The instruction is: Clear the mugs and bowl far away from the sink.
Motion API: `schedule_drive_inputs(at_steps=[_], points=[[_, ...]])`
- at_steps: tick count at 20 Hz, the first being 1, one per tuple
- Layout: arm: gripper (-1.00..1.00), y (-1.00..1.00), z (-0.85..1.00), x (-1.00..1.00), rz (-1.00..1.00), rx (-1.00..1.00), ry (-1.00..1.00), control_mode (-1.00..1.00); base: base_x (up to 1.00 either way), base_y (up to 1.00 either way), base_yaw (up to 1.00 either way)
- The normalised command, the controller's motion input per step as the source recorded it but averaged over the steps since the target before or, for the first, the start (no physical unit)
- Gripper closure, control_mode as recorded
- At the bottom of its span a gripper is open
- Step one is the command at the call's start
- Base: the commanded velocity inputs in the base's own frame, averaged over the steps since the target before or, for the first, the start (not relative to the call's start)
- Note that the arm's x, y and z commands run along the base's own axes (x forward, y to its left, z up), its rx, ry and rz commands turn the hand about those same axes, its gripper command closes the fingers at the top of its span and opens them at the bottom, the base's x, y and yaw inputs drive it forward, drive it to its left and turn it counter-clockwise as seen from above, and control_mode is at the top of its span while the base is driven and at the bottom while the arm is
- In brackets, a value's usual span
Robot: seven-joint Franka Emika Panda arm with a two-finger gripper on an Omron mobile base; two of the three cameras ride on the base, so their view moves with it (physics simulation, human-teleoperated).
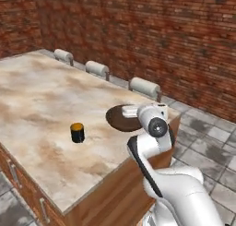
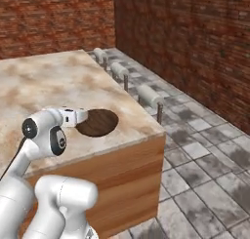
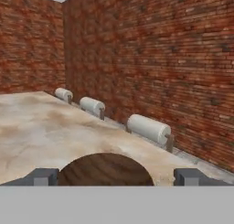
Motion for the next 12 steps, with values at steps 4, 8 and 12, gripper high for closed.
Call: schedule_drive_inputs(at_steps=[4,8,12], points=[[-1.00,0.00,0.00,0.00,0.00,0.00,0.00,1.00,0.00,0.09,-1.00],[-1.00,0.00,0.00,0.00,0.00,0.00,0.00,1.00,-0.05,0.00,-0.99],[-1.00,0.00,0.00,0.00,0.00,0.00,0.00,1.00,-0.20,-0.01,-0.94]])
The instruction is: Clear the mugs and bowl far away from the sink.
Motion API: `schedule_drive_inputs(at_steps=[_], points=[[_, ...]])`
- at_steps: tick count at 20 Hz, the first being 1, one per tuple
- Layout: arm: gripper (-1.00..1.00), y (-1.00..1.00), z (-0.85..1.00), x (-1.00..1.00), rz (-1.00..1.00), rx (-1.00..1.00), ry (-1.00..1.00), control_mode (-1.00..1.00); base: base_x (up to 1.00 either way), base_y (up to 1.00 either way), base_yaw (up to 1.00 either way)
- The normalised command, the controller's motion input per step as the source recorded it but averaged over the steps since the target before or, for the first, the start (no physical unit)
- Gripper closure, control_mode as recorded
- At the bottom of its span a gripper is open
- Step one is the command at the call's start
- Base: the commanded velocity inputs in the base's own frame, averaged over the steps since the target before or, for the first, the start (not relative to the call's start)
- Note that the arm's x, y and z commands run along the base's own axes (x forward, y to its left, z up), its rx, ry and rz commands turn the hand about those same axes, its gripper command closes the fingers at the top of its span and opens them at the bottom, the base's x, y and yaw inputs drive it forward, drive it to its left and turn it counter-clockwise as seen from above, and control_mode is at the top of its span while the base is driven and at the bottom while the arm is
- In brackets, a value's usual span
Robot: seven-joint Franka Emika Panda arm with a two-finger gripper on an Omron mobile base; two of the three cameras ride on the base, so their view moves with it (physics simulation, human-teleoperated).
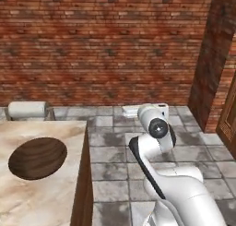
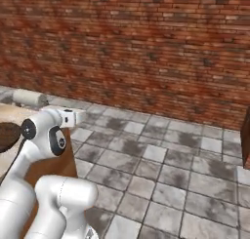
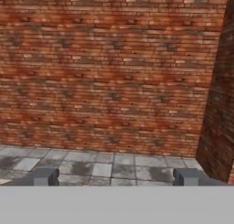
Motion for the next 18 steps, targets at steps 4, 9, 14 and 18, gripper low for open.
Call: schedule_drive_inputs(at_steps=[4,9,14,18], points=[[-1.00,0.00,0.00,0.00,0.00,0.00,0.00,1.00,-0.40,-0.02,-0.88],[-1.00,0.00,0.00,0.00,0.00,0.00,0.00,1.00,-0.42,0.03,-0.85],[-1.00,0.00,0.00,0.00,0.00,0.00,0.00,1.00,-0.20,0.00,-0.87],[-1.00,0.00,0.00,0.00,0.00,0.00,0.00,1.00,-0.08,-0.06,-0.92]])
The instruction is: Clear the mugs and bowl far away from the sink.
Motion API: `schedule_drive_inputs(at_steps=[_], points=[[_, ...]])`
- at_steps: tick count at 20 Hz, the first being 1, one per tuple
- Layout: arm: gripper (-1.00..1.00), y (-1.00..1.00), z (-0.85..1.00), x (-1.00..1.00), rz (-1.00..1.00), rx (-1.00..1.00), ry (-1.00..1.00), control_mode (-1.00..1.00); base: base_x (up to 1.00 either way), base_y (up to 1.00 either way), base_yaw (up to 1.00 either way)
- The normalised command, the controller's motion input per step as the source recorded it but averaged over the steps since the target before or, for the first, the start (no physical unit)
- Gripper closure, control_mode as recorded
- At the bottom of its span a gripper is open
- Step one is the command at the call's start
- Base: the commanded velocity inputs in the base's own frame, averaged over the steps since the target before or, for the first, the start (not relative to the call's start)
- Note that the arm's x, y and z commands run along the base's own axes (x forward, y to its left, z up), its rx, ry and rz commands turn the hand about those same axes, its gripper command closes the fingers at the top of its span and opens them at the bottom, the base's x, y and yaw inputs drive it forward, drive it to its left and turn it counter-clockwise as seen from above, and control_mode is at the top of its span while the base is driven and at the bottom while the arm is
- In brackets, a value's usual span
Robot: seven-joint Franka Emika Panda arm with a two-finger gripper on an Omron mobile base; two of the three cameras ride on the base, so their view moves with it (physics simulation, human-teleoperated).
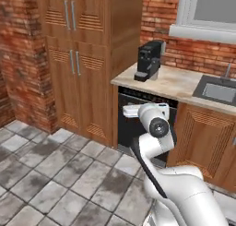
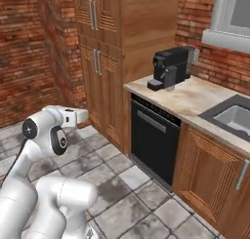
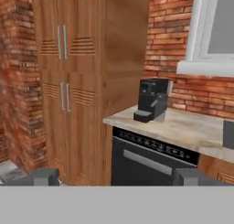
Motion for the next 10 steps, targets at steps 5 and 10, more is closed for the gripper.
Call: schedule_drive_inputs(at_steps=[5,10], points=[[-1.00,0.00,0.00,0.00,0.00,0.00,0.00,1.00,-0.03,-0.24,-0.81],[-1.00,0.00,0.00,0.00,0.00,0.00,0.00,1.00,-0.05,-0.73,-0.58]])
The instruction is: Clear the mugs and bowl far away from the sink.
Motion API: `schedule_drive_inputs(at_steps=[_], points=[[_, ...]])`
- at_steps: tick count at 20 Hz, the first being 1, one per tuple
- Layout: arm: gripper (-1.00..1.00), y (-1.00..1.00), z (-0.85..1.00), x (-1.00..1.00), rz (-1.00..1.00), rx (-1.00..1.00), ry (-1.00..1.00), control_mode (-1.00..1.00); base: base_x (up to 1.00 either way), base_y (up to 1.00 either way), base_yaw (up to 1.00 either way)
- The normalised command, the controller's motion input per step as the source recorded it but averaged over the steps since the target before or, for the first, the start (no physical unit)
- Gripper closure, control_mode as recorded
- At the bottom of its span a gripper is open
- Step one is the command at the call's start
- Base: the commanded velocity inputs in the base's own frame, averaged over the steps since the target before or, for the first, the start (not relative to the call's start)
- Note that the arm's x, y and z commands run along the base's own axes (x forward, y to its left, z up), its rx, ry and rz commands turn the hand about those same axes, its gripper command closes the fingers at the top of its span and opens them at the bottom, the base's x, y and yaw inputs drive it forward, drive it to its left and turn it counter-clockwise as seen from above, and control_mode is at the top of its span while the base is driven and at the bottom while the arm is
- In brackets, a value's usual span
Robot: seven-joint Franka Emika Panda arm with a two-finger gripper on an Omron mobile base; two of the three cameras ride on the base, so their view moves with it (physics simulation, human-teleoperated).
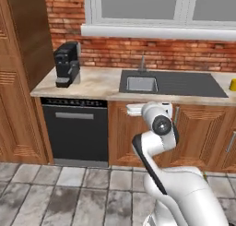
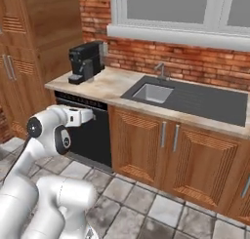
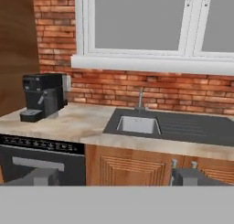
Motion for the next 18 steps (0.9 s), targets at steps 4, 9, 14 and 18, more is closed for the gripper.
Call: schedule_drive_inputs(at_steps=[4,9,14,18], points=[[-1.00,0.00,0.00,0.00,0.00,0.00,0.00,1.00,0.25,-1.00,-0.12],[-1.00,0.00,0.00,0.00,0.00,0.00,0.00,1.00,0.36,-1.00,-0.07],[-1.00,0.00,0.00,0.00,0.00,0.00,0.00,1.00,0.44,-1.00,-0.12],[-1.00,0.00,0.00,0.00,0.00,0.00,0.00,1.00,0.49,-1.00,-0.32]])
